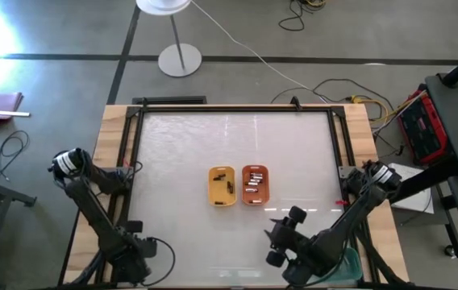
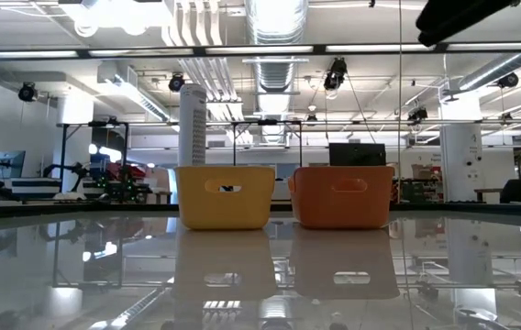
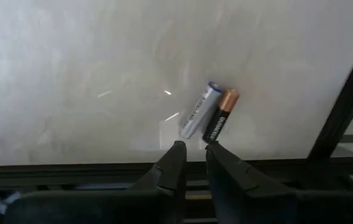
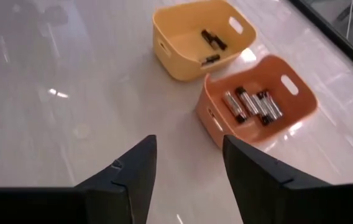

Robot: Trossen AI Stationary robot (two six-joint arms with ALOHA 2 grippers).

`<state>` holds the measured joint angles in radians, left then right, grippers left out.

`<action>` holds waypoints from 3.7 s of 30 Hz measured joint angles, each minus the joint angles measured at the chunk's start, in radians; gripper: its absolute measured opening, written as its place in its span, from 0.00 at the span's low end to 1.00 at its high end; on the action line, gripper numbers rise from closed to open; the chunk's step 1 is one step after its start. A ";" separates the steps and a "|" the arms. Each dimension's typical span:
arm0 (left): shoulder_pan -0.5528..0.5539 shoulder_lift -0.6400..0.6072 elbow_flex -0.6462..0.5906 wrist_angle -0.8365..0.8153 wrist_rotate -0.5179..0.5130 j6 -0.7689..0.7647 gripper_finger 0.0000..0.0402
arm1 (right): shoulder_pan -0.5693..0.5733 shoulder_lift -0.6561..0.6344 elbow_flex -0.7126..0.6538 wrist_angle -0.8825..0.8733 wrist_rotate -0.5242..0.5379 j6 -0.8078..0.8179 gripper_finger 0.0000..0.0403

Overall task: Sort batteries
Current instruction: Put the gray battery into the green bin

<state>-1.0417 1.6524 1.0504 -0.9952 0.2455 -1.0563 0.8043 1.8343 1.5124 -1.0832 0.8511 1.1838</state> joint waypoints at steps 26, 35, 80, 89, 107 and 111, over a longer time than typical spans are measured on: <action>-0.011 0.160 -0.007 0.070 -0.028 0.121 0.10 | 0.000 -0.002 0.000 0.099 0.040 -0.033 0.44; 0.004 0.155 -0.062 0.092 -0.073 0.103 0.02 | 0.041 -0.010 0.028 0.121 0.044 -0.102 0.40; 0.227 0.120 0.247 0.993 -0.943 0.820 0.01 | -0.026 0.173 0.037 1.358 0.041 -1.120 0.34; 0.226 0.125 0.251 0.998 -0.941 0.831 0.01 | -0.028 0.174 0.036 1.379 0.041 -1.126 0.18; 0.226 0.125 0.245 1.000 -0.943 0.836 0.02 | -0.032 0.176 0.035 1.413 0.039 -1.132 0.25; 0.229 0.129 0.242 0.993 -0.943 0.838 0.02 | -0.033 0.176 0.037 1.466 0.039 -1.132 0.31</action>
<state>-0.8131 1.7812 1.2929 -0.0023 -0.6975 -0.2181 0.7712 2.0101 1.5494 0.3831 0.8897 0.0521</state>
